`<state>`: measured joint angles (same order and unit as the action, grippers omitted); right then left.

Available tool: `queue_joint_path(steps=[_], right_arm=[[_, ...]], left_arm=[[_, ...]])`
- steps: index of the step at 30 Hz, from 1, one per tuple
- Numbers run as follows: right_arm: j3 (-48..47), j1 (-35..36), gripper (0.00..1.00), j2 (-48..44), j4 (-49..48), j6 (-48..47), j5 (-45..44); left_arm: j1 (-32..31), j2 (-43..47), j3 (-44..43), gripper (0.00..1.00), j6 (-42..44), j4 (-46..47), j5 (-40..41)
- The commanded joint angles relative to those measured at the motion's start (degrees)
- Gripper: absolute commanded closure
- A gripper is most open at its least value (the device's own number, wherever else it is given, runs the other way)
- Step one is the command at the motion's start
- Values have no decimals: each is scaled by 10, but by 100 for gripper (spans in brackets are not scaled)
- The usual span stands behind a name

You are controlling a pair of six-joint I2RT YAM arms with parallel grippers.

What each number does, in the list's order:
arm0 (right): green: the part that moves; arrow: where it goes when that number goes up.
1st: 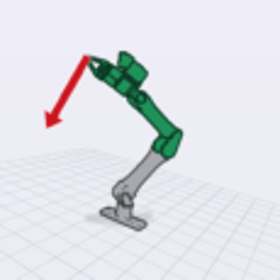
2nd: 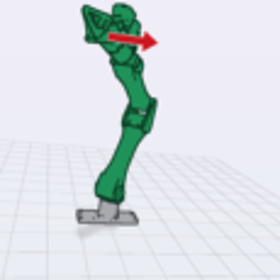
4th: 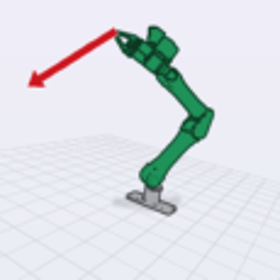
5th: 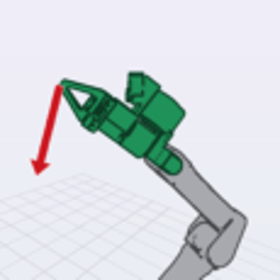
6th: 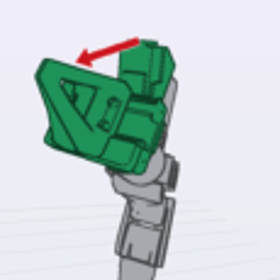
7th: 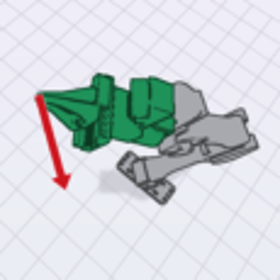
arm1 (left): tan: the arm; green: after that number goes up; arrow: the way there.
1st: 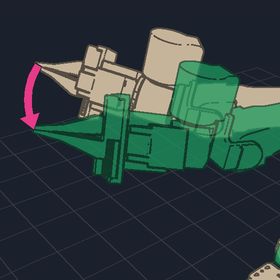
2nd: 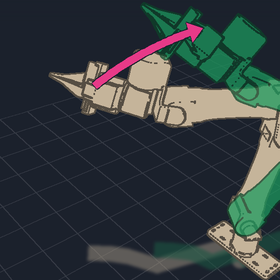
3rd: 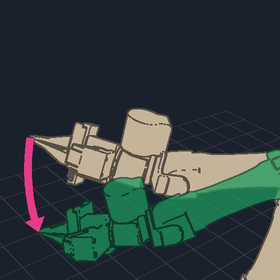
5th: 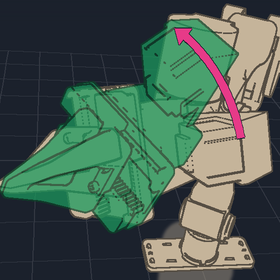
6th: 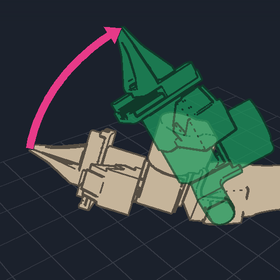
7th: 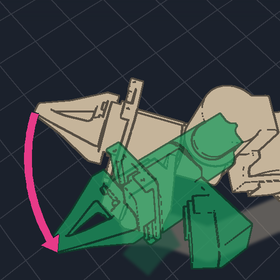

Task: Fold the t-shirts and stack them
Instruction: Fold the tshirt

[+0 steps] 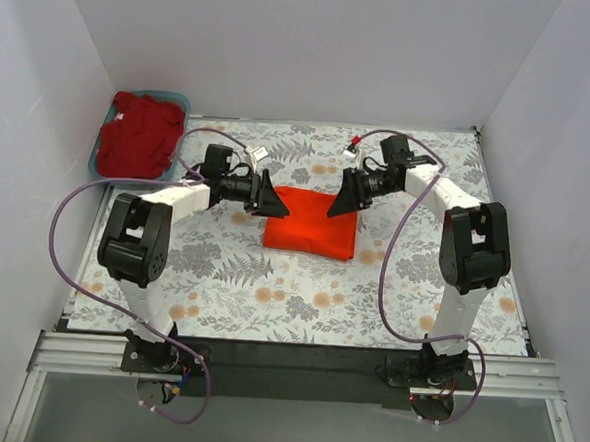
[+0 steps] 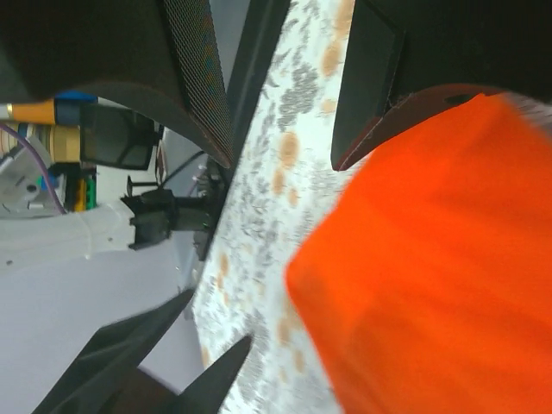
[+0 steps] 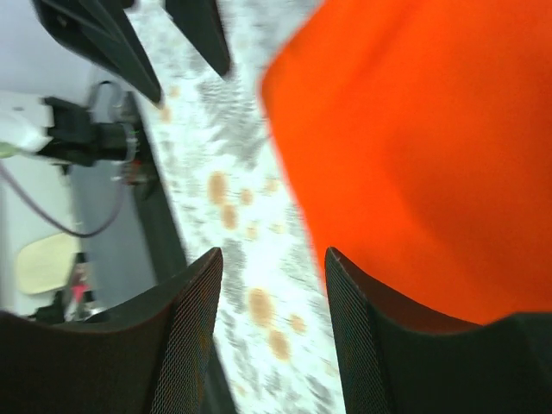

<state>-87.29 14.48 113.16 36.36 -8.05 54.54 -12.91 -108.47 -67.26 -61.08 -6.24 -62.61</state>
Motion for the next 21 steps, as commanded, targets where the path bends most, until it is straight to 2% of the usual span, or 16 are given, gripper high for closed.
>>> queue_joint_path(steps=[1,7,14,18,21], right_arm=[[95,48,43,-29,-61,93,87],[155,78,43,17,-106,114,69],[181,8,45,92,-89,82,59],[211,1,47,66,-48,34,87],[212,2,47,31,1,-16,108]], left_arm=[[-47,52,62,52,-61,44,-24],[-68,5,111,51,-139,128,8],[-4,-103,106,50,-162,107,35],[24,-84,141,50,-182,115,14],[24,-24,143,51,-149,86,12]])
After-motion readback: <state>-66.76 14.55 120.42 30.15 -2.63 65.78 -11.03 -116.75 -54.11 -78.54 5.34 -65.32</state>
